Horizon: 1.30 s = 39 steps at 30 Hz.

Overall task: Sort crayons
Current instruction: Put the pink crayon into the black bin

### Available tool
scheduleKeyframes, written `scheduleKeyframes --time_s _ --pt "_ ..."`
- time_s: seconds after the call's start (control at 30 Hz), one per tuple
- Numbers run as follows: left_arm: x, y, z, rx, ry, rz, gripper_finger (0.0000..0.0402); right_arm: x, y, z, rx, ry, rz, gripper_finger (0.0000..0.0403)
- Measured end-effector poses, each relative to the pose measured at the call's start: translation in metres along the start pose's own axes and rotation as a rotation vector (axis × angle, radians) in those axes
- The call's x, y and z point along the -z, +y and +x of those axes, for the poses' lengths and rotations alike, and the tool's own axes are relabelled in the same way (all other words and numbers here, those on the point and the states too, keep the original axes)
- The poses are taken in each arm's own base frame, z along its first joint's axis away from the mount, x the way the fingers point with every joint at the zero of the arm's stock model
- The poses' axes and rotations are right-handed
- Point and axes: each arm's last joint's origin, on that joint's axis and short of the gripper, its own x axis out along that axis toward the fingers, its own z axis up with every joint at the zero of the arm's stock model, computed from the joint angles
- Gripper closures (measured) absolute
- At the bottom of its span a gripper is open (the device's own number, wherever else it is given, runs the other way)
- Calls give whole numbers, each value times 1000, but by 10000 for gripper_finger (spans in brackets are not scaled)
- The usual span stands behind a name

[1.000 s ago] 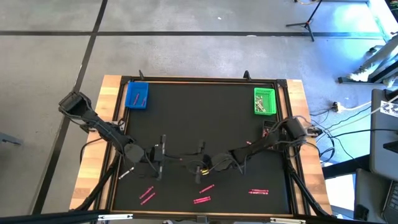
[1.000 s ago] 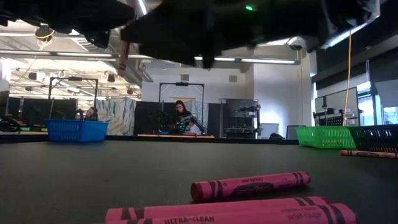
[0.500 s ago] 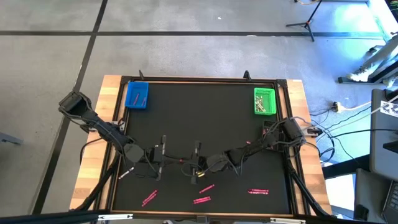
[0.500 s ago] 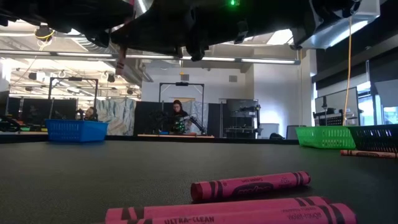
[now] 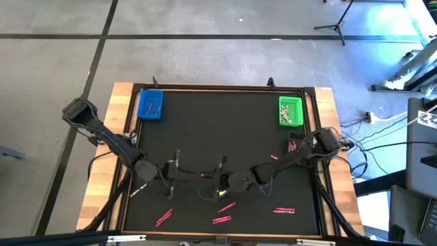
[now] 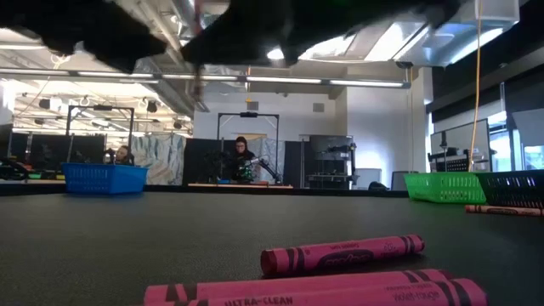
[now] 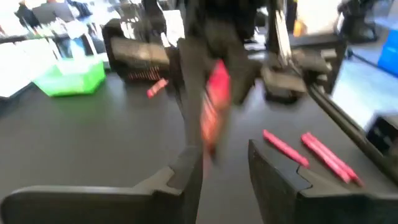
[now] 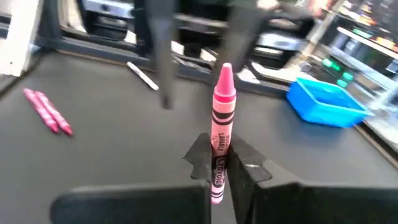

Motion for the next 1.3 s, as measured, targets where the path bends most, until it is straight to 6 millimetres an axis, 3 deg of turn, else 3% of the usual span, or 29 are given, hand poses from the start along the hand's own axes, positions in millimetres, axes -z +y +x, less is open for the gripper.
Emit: scheduleKeyframes --time_s 0.27,0.6,0.97,1.3 --pt "25 -11 -16 34 233 -49 274 -29 -16 -52 130 204 12 386" --pt "40 -21 -15 38 295 -24 274 -38 -66 -129 244 548 346 373" --pt "39 -21 -15 18 277 -26 274 -14 -99 -185 639 948 520 373" --pt "38 -21 -15 18 273 -29 274 18 -103 -201 852 1140 610 371"
